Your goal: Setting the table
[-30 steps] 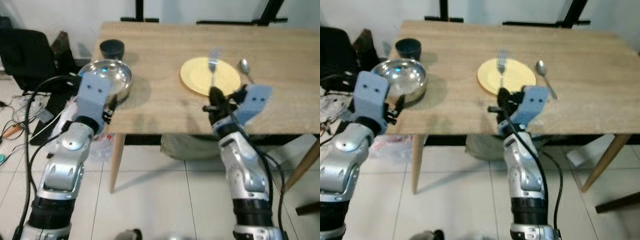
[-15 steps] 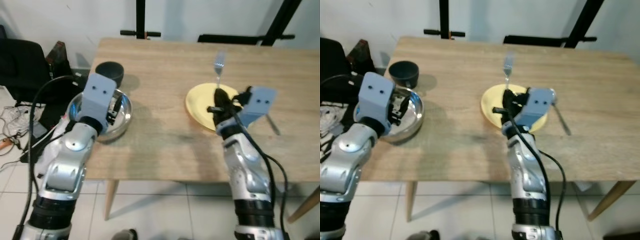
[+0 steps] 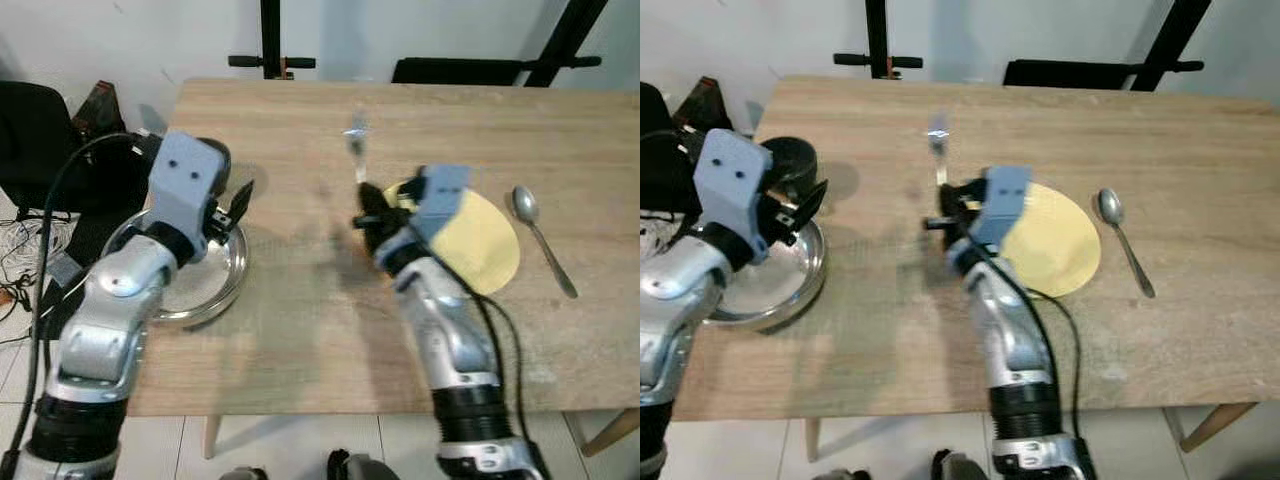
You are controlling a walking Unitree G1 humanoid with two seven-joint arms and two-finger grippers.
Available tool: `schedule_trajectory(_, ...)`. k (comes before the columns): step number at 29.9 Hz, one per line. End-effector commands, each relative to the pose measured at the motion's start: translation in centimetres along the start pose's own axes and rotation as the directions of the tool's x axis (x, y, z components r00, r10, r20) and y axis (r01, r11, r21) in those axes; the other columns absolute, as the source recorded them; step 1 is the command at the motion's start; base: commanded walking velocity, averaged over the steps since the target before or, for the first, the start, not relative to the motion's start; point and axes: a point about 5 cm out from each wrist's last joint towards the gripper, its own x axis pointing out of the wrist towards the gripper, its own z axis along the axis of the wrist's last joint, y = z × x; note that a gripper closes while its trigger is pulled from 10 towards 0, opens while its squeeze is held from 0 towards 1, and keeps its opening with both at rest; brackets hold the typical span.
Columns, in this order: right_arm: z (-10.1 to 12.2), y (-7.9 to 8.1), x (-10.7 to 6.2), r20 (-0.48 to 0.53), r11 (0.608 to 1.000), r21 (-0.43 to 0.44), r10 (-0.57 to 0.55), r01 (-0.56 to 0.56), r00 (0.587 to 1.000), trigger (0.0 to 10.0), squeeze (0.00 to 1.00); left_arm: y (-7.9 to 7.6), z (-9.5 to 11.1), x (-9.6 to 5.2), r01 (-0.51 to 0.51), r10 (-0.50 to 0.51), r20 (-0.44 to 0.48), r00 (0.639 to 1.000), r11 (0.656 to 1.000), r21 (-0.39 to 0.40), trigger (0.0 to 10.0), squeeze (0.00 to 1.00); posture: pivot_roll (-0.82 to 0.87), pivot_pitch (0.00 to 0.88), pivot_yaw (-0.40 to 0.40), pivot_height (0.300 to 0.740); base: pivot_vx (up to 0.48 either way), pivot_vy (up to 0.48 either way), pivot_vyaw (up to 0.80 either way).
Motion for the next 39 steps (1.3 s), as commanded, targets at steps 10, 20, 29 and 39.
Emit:
schedule_trajectory(10,-3.3,2.3,4.2,-0.231,0.982,0.139,-0.094,0.128,0.969,10.0,0.0,2.9,1.8,-3.4,0.015,-0.015,-0.006,1.0,1.0,0.001,10.0,0.0,0.15,0.066,-0.009,0.74,0.0,0.0,0.0)
schedule_trajectory(20,-5.0,2.7,4.3,-0.324,0.976,0.14,-0.115,0.168,0.939,10.0,0.0,1.7,1.5,-4.2,0.026,-0.027,-0.031,0.999,0.999,-0.041,10.0,0.0,0.17,0.09,-0.034,0.74,0.0,0.0,0.0)
schedule_trajectory(29,-5.1,2.7,4.8,-0.329,0.978,0.096,-0.144,0.185,0.933,10.0,0.0,-0.3,1.4,-5.5,0.276,-0.293,-0.088,0.952,0.946,-0.171,10.0,0.0,0.17,0.099,-0.03,0.74,0.0,0.0,0.0)
schedule_trajectory(39,-5.2,2.0,4.7,-0.328,0.972,0.07,-0.192,0.226,0.925,10.0,0.0,0.6,1.8,-7.5,0.453,-0.454,-0.252,0.855,0.889,-0.063,10.0,0.0,0.17,0.091,-0.012,0.74,0.0,0.0,0.0)
